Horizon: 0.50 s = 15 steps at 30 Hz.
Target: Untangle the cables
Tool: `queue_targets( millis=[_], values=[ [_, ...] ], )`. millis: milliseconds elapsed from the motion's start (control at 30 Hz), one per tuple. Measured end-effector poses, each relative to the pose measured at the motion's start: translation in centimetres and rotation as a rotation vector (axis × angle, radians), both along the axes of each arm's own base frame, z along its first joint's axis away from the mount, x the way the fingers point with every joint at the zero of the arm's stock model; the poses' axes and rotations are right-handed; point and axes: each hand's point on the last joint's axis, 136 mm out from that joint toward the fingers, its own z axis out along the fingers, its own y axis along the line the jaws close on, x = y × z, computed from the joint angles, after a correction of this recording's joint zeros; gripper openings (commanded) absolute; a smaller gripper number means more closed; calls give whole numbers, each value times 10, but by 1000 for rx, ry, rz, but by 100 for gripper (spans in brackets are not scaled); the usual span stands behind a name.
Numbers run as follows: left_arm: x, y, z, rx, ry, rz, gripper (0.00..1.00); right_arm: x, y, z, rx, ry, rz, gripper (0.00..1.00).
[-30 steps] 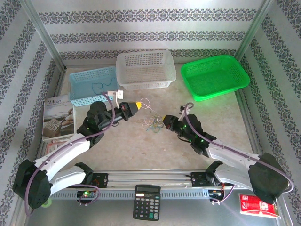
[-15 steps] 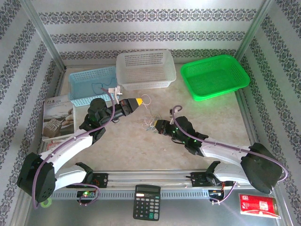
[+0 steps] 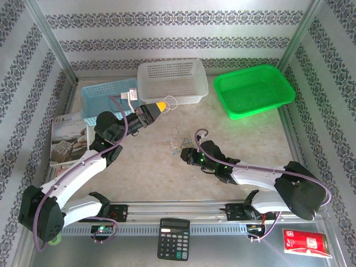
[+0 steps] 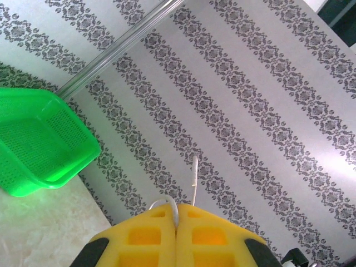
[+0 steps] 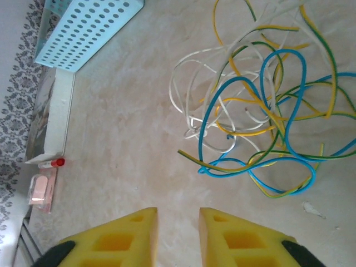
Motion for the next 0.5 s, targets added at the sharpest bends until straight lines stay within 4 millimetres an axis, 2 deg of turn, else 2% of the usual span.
queue_targets(
  millis=[133,233,400,500],
  values=[
    [0,0,-1,0,1,0,0,-4,-7,9,-3,-9,-4,46],
    [0,0,-5,2,5,0,0,-6,-14,29,20,-43,-15,46],
    [0,0,-16,18,17,2,0,-1,-40,72,50,-121,-67,50],
    [0,-1,-22,32,17,1,0,9,-49,111,68,-187,-92,55]
  ],
)
